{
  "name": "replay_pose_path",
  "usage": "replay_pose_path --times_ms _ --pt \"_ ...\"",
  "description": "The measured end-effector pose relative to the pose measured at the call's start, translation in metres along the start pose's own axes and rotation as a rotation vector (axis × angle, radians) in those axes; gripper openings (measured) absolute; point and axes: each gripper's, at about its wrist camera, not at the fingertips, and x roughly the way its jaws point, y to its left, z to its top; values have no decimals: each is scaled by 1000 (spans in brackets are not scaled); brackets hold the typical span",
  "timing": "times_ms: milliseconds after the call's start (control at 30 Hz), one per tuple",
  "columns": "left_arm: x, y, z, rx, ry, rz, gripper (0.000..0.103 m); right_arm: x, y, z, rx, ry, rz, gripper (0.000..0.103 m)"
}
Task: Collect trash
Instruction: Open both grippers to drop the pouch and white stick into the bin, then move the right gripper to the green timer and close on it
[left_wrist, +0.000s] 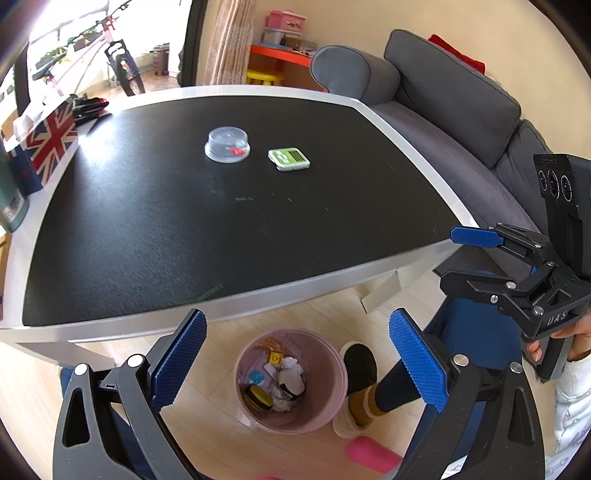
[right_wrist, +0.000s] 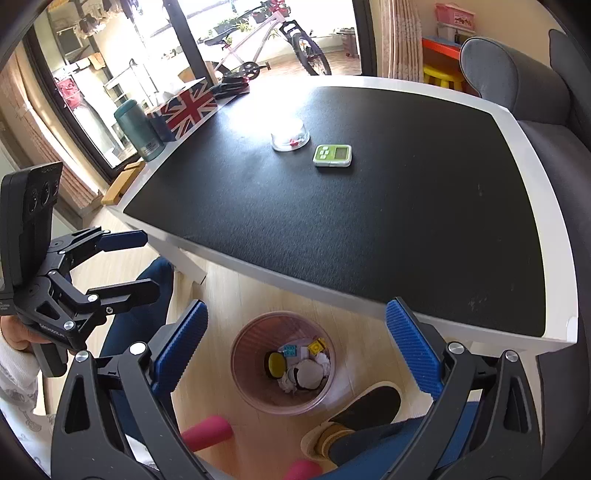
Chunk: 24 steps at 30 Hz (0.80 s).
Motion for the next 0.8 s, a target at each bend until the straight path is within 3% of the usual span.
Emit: replay_pose_path --times_ms 333,800 --pt "-5 21 32 3 -60 35 95 8 -5 55 -17 -42 -46 96" --pt "-5 31 48 -10 -77 44 95 64 -16 132 -17 1 -91 96"
